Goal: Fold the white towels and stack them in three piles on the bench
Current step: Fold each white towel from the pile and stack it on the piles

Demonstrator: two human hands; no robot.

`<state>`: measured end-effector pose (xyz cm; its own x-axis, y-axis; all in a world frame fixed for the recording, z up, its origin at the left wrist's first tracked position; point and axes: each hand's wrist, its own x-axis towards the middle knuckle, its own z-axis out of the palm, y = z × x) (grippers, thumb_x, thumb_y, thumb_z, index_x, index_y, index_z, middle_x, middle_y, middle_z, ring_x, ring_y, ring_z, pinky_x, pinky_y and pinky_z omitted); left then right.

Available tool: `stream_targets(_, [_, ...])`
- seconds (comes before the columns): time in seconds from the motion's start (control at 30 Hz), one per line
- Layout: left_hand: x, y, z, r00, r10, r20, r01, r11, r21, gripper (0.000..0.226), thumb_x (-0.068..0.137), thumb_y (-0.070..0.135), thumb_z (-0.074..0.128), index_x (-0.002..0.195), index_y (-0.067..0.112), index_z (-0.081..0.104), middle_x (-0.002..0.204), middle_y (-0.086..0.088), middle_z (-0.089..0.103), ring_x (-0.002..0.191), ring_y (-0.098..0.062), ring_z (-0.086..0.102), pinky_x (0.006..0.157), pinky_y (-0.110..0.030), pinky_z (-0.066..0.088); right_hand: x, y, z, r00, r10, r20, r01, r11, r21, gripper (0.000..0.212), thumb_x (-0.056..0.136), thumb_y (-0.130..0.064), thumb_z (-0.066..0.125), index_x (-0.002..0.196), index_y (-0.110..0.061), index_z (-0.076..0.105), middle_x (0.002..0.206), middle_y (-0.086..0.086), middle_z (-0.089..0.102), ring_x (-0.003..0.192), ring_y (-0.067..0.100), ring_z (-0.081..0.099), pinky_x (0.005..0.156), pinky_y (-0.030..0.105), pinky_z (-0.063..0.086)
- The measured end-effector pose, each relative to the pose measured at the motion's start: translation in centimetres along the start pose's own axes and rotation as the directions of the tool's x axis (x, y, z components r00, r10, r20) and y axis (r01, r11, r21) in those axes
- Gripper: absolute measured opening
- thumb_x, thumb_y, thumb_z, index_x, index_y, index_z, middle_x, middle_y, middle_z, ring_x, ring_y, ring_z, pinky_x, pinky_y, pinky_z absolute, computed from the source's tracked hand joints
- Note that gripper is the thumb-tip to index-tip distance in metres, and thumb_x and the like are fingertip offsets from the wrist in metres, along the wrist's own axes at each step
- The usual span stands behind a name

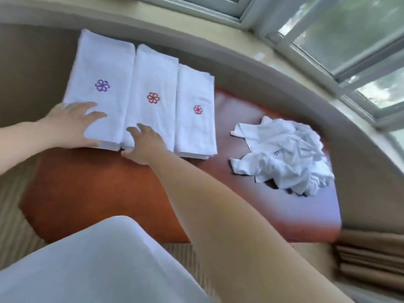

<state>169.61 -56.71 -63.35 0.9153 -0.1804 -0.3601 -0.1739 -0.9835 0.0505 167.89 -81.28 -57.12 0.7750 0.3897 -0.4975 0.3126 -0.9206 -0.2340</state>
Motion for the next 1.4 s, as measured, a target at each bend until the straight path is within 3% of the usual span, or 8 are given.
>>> stream_targets(0.3, [-10.2, 17.4, -6.4, 0.998, 0.051, 0.040, -0.049, 0.997, -0.059, 0.092, 0.086, 0.065, 0.064, 0.160, 0.036, 0.018, 0.170, 0.000, 0.003, 0.156, -0.026, 0.006, 0.124, -0.055, 0.010, -11.7, 7.1, 2.2, 0.988, 0.041, -0.148, -0.013, 0.982, 0.189, 0.084, 0.090, -0.051, 0.070, 0.160, -0.026, 0.029, 0.168, 0.007, 0.020, 0.155, 0.026, 0.018, 0.122, 0.043, 0.023])
stream_targets(0.5, [-14.3, 28.4, -6.9, 0.993, 0.109, 0.052, -0.102, 0.988, -0.115, 0.090, 0.088, 0.058, 0.066, 0.160, 0.034, 0.019, 0.170, 0.001, 0.001, 0.156, -0.025, 0.004, 0.124, -0.057, 0.005, -20.5, 12.8, 3.2, 0.975, 0.091, -0.202, -0.054, 0.982, 0.182, 0.085, 0.088, -0.051, 0.072, 0.159, -0.029, 0.029, 0.168, 0.006, 0.021, 0.154, 0.027, 0.021, 0.120, 0.042, 0.026])
stream_targets(0.7, [-13.5, 36.0, -5.5, 0.985, 0.154, -0.073, -0.160, 0.983, -0.089, 0.090, 0.087, 0.067, 0.061, 0.160, 0.036, 0.019, 0.170, 0.001, 0.004, 0.156, -0.024, 0.011, 0.123, -0.053, 0.015, -27.5, 17.7, 2.7, 0.958, 0.139, -0.251, -0.103, 0.983, 0.152, 0.086, 0.091, -0.060, 0.065, 0.160, -0.025, 0.028, 0.168, 0.005, 0.022, 0.155, 0.024, 0.018, 0.124, 0.038, 0.018])
stream_targets(0.9, [-10.5, 40.3, -4.5, 0.955, 0.246, -0.169, -0.250, 0.968, -0.007, 0.092, 0.079, 0.080, 0.055, 0.156, 0.041, 0.025, 0.169, 0.000, 0.016, 0.152, -0.026, 0.026, 0.119, -0.053, 0.028, -30.0, 23.1, 3.5, 0.946, 0.184, -0.265, -0.137, 0.973, 0.186, 0.088, 0.089, -0.059, 0.065, 0.160, -0.023, 0.027, 0.167, 0.002, 0.024, 0.153, 0.026, 0.020, 0.124, 0.043, 0.022])
stream_targets(1.0, [-11.5, 43.2, -6.2, 0.969, 0.228, -0.090, -0.232, 0.972, -0.036, 0.092, 0.077, 0.079, 0.049, 0.158, 0.041, 0.025, 0.169, 0.001, 0.013, 0.154, -0.025, 0.021, 0.121, -0.052, 0.024, -29.8, 25.2, 3.6, 0.950, 0.202, -0.240, -0.147, 0.963, 0.227, 0.088, 0.090, -0.059, 0.064, 0.161, -0.024, 0.024, 0.167, 0.004, 0.022, 0.154, 0.026, 0.017, 0.125, 0.042, 0.020])
stream_targets(1.1, [-11.2, 46.4, -7.8, 0.971, 0.236, -0.045, -0.236, 0.972, 0.000, 0.089, 0.088, 0.062, 0.063, 0.160, 0.032, 0.022, 0.170, -0.001, 0.009, 0.154, -0.024, 0.017, 0.123, -0.052, 0.019, -29.6, 28.3, 3.8, 0.940, 0.234, -0.250, -0.159, 0.944, 0.288, 0.087, 0.088, -0.056, 0.068, 0.159, -0.029, 0.027, 0.166, 0.002, 0.023, 0.153, 0.024, 0.020, 0.121, 0.040, 0.026])
stream_targets(1.23, [-8.2, 49.4, -7.4, 0.965, 0.259, 0.036, -0.260, 0.965, 0.030, 0.091, 0.087, 0.059, 0.068, 0.161, 0.029, 0.022, 0.169, -0.003, 0.014, 0.153, -0.028, 0.021, 0.121, -0.057, 0.018, -28.7, 33.1, 4.6, 0.919, 0.270, -0.288, -0.154, 0.917, 0.368, 0.087, 0.081, -0.055, 0.074, 0.155, -0.027, 0.037, 0.163, 0.007, 0.029, 0.150, 0.027, 0.028, 0.117, 0.044, 0.032])
stream_targets(1.4, [-2.9, 54.0, -7.4, 0.943, 0.331, 0.024, -0.331, 0.943, -0.001, 0.090, 0.089, 0.061, 0.064, 0.161, 0.031, 0.020, 0.170, -0.003, 0.010, 0.153, -0.028, 0.019, 0.121, -0.054, 0.020, -29.2, 37.8, 2.2, 0.923, 0.301, -0.238, -0.204, 0.910, 0.360, 0.088, 0.087, -0.055, 0.073, 0.159, -0.025, 0.031, 0.167, 0.006, 0.022, 0.154, 0.027, 0.019, 0.121, 0.043, 0.025])
